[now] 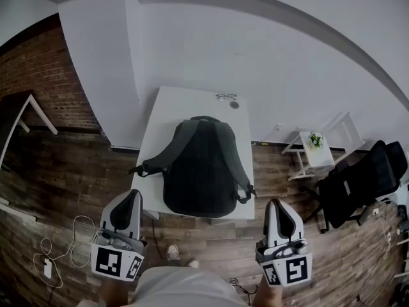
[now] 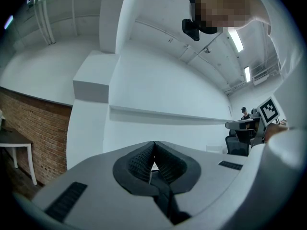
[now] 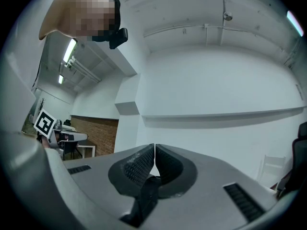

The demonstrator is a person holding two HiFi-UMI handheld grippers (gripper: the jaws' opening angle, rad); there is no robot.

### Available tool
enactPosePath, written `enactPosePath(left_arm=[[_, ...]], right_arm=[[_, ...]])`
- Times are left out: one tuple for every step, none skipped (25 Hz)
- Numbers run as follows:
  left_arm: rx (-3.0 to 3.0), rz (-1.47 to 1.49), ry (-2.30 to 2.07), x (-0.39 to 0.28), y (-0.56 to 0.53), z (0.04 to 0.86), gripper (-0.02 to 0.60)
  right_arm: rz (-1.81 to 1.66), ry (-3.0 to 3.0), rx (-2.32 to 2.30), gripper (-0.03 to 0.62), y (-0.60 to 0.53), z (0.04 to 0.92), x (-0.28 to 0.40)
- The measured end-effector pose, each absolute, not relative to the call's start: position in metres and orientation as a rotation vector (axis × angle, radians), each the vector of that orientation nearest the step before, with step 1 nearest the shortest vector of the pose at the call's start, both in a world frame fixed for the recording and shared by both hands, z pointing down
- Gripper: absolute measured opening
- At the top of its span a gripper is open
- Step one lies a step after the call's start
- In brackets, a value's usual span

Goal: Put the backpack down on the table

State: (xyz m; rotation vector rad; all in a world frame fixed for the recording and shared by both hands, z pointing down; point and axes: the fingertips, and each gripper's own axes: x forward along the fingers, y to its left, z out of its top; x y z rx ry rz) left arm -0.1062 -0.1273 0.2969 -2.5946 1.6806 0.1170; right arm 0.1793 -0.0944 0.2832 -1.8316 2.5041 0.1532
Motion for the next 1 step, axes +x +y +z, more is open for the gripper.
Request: enactPosePath(left_arm=[[-2.596, 0.117, 1.680, -0.1060, -0.1281, 0.2969, 0.017]], right_arm=[[0.151, 2.505, -1.833, 0.043, -0.0948, 0.2836, 0.1795]])
